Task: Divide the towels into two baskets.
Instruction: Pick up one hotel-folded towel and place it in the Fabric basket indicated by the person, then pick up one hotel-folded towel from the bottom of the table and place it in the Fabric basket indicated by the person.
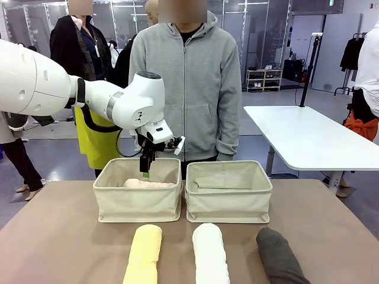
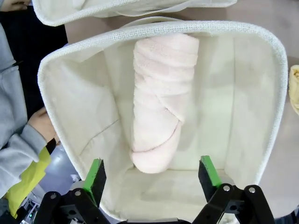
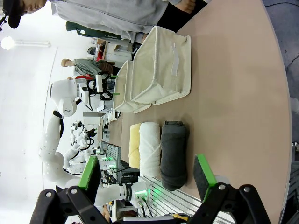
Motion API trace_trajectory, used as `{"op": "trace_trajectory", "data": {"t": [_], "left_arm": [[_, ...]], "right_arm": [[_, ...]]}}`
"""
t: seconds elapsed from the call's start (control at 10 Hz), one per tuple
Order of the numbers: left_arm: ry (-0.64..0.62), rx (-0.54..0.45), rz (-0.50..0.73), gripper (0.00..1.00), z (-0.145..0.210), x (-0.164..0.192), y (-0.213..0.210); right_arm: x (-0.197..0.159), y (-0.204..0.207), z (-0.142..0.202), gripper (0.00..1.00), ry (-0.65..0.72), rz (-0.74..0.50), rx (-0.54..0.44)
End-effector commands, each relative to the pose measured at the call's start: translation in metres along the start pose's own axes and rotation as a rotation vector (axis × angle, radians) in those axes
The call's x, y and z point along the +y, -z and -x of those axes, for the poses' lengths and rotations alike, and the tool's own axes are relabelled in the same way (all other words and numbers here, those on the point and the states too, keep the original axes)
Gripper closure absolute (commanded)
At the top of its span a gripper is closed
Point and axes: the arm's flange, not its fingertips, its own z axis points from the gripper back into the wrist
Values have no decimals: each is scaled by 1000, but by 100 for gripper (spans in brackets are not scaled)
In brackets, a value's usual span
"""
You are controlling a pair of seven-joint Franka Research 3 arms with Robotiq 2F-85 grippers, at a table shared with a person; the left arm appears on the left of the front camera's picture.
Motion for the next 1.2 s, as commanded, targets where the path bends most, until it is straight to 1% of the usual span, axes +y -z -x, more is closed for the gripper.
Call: {"op": "trace_trajectory", "data": {"t": [0.0,0.1,0.9,1.0,1.1], "left_arm": [[-53,-37,-10,0,11,-15,-19],[0,0,0,0,0,0,0],[0,0,0,0,0,0,0],[-4,-3,4,0,-2,-1,2],[-45,-54,33,0,6,2,-15]], "right_arm": [[3,-1,0,0,-6,-11,-6],[3,-1,0,0,-6,-11,-6],[3,-1,0,0,-6,-11,-6],[3,-1,0,0,-6,-11,-6],[3,-1,0,0,-6,-11,-6]]}}
